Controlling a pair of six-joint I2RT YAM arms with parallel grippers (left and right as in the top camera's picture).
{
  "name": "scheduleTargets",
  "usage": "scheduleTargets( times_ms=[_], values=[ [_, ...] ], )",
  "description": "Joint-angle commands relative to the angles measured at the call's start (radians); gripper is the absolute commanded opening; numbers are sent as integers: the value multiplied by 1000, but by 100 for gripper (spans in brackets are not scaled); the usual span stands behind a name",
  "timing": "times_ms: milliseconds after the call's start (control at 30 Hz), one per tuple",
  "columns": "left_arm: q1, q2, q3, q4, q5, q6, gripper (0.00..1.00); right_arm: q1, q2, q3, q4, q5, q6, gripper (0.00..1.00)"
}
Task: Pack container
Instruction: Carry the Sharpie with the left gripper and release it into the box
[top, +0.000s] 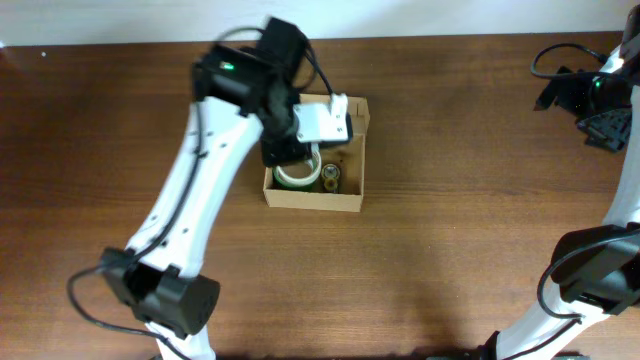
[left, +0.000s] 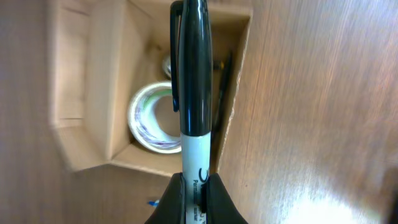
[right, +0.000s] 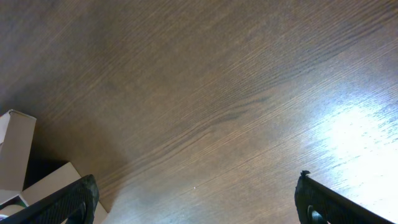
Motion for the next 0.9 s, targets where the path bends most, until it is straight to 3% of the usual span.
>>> scheduleTargets(
  times_ms=[0,167,400,867],
  values=[
    [2,51,-106,53,-81,57,2,-1,2,-5,0,-5,-3,99],
    [2,85,-205,172,-93,57,1,-1,2,-5,0,-5,-3,99],
    [2,143,-212,231,-76,53,1,-1,2,-5,0,-5,-3,99],
    [1,220,-216,201,-14,39,2,-1,2,-5,0,-5,-3,99]
  ],
)
